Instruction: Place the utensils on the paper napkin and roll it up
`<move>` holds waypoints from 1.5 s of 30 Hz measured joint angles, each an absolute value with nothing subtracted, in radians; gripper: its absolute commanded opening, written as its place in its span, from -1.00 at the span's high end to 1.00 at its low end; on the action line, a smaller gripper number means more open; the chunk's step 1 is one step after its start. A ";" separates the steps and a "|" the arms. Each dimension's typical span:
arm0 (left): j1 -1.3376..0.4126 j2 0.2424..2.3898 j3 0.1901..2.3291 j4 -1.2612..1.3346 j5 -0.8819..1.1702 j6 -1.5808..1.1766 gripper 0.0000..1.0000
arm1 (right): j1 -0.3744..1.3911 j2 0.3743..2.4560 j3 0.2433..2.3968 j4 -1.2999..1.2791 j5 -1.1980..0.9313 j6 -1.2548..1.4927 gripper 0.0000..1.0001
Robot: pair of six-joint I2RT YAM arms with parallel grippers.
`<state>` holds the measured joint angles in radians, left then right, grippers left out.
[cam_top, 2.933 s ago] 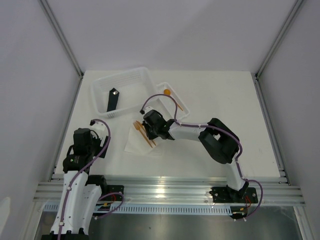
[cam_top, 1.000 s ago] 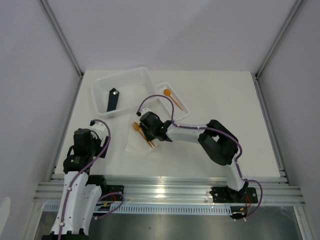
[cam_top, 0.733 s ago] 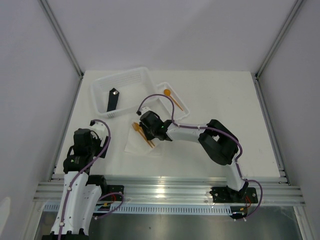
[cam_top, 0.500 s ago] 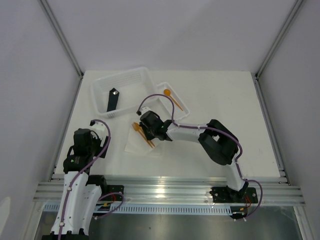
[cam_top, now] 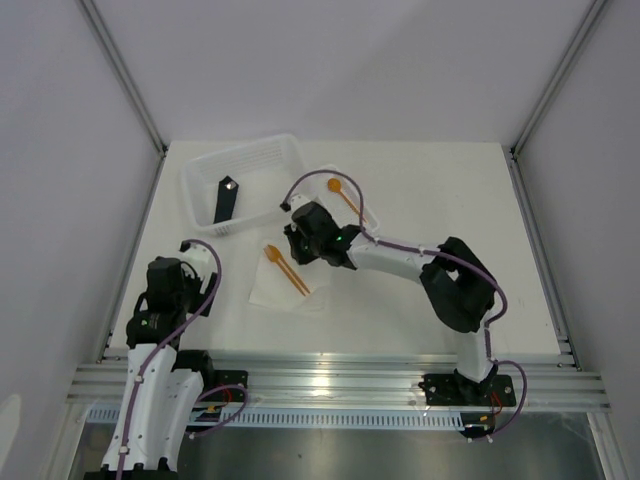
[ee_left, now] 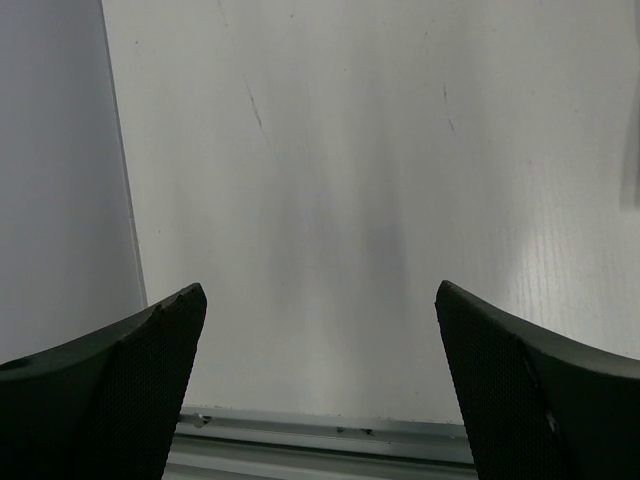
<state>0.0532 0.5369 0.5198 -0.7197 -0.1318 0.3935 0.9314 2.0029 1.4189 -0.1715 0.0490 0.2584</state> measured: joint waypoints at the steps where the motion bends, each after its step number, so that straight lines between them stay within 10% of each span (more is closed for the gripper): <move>1: 0.053 0.535 0.520 -0.720 -0.139 0.404 -0.99 | 0.913 1.971 1.419 -0.170 0.041 0.252 0.60; 14: 0.054 0.620 0.859 -0.813 0.011 0.496 -0.99 | 0.478 1.964 1.725 -0.158 -0.120 0.126 0.49; 45: 0.032 0.721 0.699 -0.704 0.168 0.441 -0.99 | 0.484 2.480 2.106 -0.461 0.021 0.021 0.43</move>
